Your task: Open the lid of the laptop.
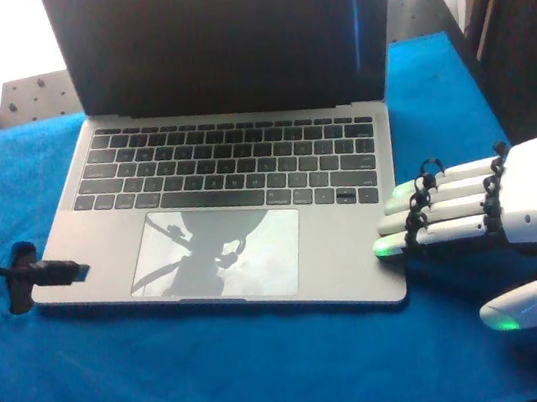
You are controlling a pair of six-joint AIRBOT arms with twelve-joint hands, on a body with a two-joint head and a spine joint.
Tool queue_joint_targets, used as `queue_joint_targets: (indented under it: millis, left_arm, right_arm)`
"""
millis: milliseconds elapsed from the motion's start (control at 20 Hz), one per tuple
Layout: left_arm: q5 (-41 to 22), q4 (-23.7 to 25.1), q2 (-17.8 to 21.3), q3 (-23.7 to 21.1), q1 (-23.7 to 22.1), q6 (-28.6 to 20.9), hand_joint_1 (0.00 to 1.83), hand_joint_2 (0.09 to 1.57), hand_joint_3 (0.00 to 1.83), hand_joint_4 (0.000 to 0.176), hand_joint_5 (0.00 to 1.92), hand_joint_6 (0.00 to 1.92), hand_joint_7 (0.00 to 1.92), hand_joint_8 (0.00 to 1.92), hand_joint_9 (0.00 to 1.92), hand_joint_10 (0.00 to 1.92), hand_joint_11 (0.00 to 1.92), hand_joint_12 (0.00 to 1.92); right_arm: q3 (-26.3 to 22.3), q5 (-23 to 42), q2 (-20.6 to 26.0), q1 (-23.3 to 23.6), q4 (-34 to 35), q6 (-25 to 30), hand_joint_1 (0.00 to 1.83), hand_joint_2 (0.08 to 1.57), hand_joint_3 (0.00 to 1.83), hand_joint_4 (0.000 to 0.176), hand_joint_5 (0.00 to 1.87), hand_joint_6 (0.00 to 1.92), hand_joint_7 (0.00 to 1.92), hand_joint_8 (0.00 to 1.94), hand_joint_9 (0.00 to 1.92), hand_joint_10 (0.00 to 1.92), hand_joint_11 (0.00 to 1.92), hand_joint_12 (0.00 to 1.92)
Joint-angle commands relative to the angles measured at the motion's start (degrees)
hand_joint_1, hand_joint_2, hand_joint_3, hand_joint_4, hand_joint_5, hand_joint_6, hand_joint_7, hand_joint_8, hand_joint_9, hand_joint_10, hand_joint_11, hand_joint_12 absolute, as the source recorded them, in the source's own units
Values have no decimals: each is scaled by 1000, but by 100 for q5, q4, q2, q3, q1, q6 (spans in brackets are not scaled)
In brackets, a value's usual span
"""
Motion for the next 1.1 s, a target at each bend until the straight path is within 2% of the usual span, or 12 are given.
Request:
queue_joint_targets:
  millis: [0, 50, 100, 150, 250, 350, 450, 600, 750, 850, 950, 1050]
  left_arm:
    - [-426, 9, -84, 56, -38, 74, 758, 1085, 10, 52, 0, 0, 0, 0, 0, 0, 0, 0]
    - [-383, -72, -100, 126, -40, 74, 759, 1084, 7, 41, 0, 0, 0, 0, 0, 0, 0, 0]
    - [-324, -157, -144, 256, -40, 74, 741, 1084, 6, 48, 0, 0, 0, 0, 0, 0, 0, 0]
    - [-237, -222, -207, 404, -33, 74, 722, 1077, 2, 44, 0, 0, 0, 0, 0, 0, 0, 0]
    - [-148, -250, -273, 555, -5, 73, 772, 1075, 0, 24, 0, 0, 0, 0, 0, 0, 0, 0]
    - [-213, -238, -171, 383, -1, 75, 719, 1065, 0, 0, 0, 0, 0, 0, 0, 0, 0, 0]
    - [-353, -124, 47, 57, -24, 76, 633, 1067, 0, 0, 0, 0, 0, 0, 0, 0, 0, 0]
    - [-541, 137, 328, -383, -51, 78, 727, 1061, 0, 0, 0, 0, 0, 0, 0, 0, 0, 0]
    - [-961, 594, 793, -1169, -127, 85, 688, 1026, 0, 1, 0, 0, 0, 0, 0, 0, 0, 0]
    - [-1279, 972, 997, -1608, -276, 89, 668, 987, 0, 19, 0, 0, 0, 0, 0, 0, 0, 0]
    - [-1646, 1359, 1215, -2061, -342, 90, 626, 981, 0, 0, 0, 0, 0, 0, 0, 0, 0, 0]
    - [-2146, 1728, 1600, -2713, -341, 90, 609, 984, 0, 0, 0, 0, 0, 0, 0, 0, 0, 0]
  right_arm:
    - [-3, 108, -125, 62, 68, 28, 38, 1383, 0, 0, 0, 0, 0, 0, 0, 0, 0, 0]
    - [1, 108, -132, 85, 45, 28, 7, 1384, 0, 0, 0, 0, 0, 0, 0, 0, 0, 0]
    - [12, 108, -151, 100, 27, 28, 1, 1381, 0, 0, 0, 0, 0, 0, 0, 0, 0, 0]
    - [37, 112, -186, 106, -2, 28, 0, 1383, 0, 0, 0, 0, 0, 0, 0, 0, 0, 0]
    - [71, 130, -247, 129, -81, 28, 0, 1384, 0, 0, 0, 0, 0, 0, 0, 0, 0, 0]
    - [67, 140, -248, 130, -86, 28, 0, 1388, 2, 0, 0, 0, 0, 0, 0, 0, 0, 0]
    - [59, 139, -270, 129, -85, 28, 0, 1384, 0, 0, 0, 0, 0, 0, 0, 0, 0, 0]
    - [16, 138, -275, 127, -85, 28, 0, 1376, 0, 0, 0, 0, 0, 0, 0, 0, 0, 0]
    - [-14, 137, -275, 127, -84, 28, 20, 1382, 0, 0, 12, 3, 0, 0, 0, 0, 0, 0]
    - [-49, 137, -275, 123, -81, 29, 4, 1384, 0, 0, 0, 0, 0, 0, 0, 0, 0, 0]
    - [-90, 136, -274, 114, -15, 29, 0, 1372, 0, 0, 0, 0, 0, 0, 0, 0, 0, 0]
    - [-103, 137, -270, 113, 175, 29, 0, 1375, 0, 0, 0, 0, 0, 0, 0, 0, 0, 0]
